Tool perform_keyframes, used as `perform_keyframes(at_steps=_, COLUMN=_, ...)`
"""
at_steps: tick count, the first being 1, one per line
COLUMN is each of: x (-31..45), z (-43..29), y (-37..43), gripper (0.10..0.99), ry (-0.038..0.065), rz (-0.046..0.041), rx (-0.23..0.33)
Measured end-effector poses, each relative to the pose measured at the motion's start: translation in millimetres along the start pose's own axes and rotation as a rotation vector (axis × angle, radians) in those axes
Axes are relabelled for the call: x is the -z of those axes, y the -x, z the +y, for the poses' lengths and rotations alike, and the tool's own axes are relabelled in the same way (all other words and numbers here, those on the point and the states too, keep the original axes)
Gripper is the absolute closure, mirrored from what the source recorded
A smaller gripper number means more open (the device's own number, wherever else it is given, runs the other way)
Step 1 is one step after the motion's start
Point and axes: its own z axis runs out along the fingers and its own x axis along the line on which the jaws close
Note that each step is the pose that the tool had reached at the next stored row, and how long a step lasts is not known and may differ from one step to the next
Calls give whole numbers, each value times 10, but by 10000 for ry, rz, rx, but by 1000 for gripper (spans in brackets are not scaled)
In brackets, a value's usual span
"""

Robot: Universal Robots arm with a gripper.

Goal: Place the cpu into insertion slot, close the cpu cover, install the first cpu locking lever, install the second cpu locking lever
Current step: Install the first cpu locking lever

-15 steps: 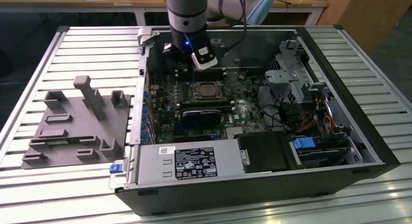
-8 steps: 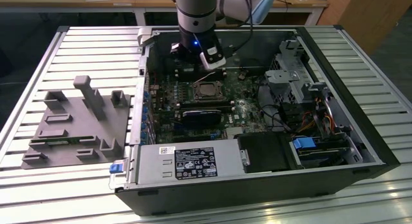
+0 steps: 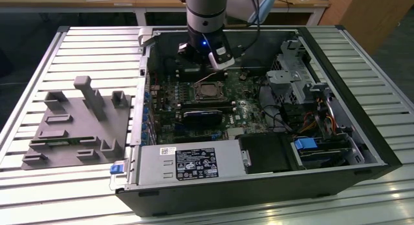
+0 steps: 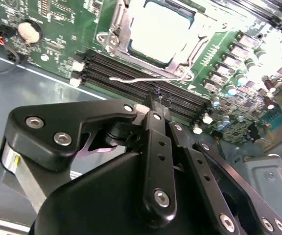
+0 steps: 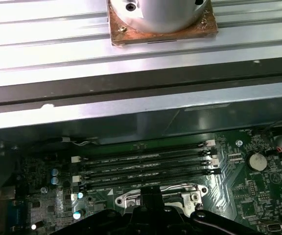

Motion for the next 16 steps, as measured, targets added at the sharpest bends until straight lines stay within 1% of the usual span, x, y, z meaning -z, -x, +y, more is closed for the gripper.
perform_keyframes(at_steps=3, x=-2, z=4, y=29, gripper=980, ry=1, rz=0, rx=1)
perform_keyframes(at_steps=8, x=-2, z=4, y=30, gripper=980, ry=2, rz=-3, rx=0)
perform_keyframes(at_steps=9, x=-2, z=4, y=30, gripper=980, ry=4, rz=-19, rx=5)
perform_keyframes(at_steps=11, x=-6, z=2, y=29, gripper=980, ry=14, rz=-80, rx=22)
perform_keyframes(at_steps=14, x=-15, z=-1, y=24, gripper=980, ry=36, rz=-218, rx=60)
perform_keyframes(at_steps=15, x=-17, z=-2, y=21, gripper=980, ry=43, rz=-287, rx=79)
perform_keyframes(at_steps=16, x=-20, z=-4, y=15, gripper=980, ry=56, rz=-389, rx=106)
